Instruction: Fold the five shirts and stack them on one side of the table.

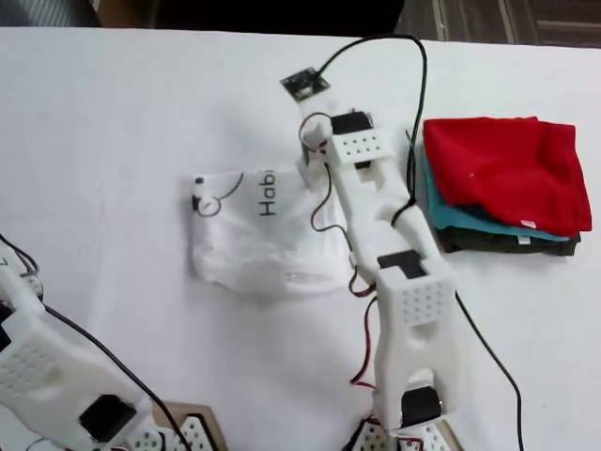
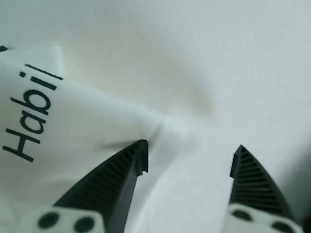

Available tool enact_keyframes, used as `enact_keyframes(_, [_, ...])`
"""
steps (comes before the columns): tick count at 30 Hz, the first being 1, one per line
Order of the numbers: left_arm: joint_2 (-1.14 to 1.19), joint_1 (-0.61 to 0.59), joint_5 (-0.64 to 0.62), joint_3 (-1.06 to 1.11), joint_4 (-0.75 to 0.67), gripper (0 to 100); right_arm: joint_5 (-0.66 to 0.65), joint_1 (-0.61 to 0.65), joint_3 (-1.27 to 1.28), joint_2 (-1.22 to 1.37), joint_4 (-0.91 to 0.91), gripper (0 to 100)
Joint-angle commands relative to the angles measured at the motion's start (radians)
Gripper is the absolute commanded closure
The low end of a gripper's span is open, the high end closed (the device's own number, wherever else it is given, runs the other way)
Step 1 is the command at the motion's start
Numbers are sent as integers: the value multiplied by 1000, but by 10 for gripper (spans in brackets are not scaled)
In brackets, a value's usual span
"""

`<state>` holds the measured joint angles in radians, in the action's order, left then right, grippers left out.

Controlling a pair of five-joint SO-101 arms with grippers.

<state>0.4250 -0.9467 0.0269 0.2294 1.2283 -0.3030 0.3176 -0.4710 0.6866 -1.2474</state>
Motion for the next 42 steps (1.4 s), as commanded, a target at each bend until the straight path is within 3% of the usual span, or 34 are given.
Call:
enact_keyframes(1, [15,38,-5,22,-32,973,6,4,-40,16,15,716])
enact_keyframes(4, [15,38,-5,22,-32,973,6,-1,-40,39,15,756])
enact_keyframes(9, [15,38,-5,22,-32,973,9,-2,-87,41,8,990])
enact_keyframes(25, [15,38,-5,22,-32,973,2,-7,-451,48,-139,978])
enact_keyframes(36, [15,38,-6,22,-32,973,-106,2,-476,134,-113,976])
enact_keyframes(42, [15,38,-6,22,-32,973,-129,5,-482,91,-153,769])
